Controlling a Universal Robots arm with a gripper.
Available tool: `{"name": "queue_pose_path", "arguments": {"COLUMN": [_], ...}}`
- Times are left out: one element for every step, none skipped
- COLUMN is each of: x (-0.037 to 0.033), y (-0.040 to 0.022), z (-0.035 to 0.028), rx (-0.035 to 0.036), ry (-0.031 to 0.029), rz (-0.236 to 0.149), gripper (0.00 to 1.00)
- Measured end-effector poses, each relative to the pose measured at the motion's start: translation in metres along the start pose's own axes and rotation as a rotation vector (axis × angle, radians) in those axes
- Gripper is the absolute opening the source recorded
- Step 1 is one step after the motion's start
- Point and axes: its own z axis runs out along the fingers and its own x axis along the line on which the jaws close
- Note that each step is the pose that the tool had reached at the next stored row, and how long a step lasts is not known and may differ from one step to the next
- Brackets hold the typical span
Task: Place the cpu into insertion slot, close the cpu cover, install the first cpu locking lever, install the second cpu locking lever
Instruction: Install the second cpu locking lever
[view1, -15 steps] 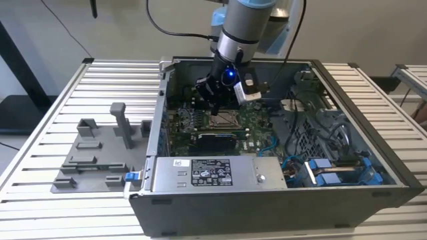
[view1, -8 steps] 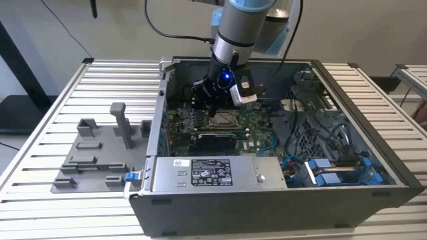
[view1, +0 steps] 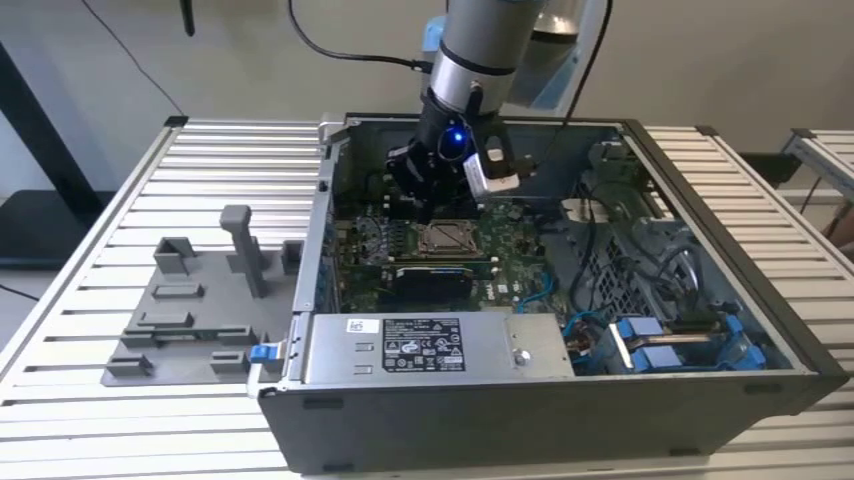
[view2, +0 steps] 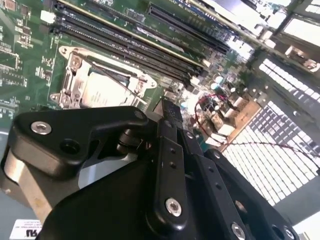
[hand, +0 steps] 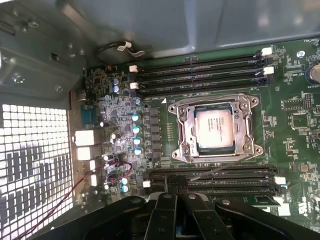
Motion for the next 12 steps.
{"name": "queue_pose_path", "arguments": {"x": [-0.0009, -0.0033, -0.0114, -0.0159, -0.02, -0.0224, -0.0232, -0.0234, -0.0237, -0.0241, -0.0244, -0.0247], "y": [0.0002, 0.0005, 0.0012, 0.0016, 0.0021, 0.0023, 0.0023, 0.0022, 0.002, 0.0019, 0.0018, 0.0017], "z": [-0.0006, -0.001, -0.0025, -0.0033, -0.0039, -0.0036, -0.0024, -0.0007, 0.0011, 0.0029, 0.0046, 0.0064], "rx": [0.0015, 0.0026, 0.0038, 0.004, 0.0038, 0.0034, 0.0037, 0.0038, 0.0039, 0.0038, 0.0038, 0.0037], "ry": [0.0006, 0.001, 0.0015, 0.0021, 0.0027, 0.0029, 0.003, 0.003, 0.0031, 0.0031, 0.003, 0.003], "rz": [0.0, 0.0, 0.001, 0.001, 0.001, 0.001, 0.001, 0.001, 0.001, 0.001, 0.001, 0.001], "gripper": [0.11, 0.11, 0.11, 0.11, 0.11, 0.11, 0.11, 0.11, 0.11, 0.11, 0.11, 0.11]}}
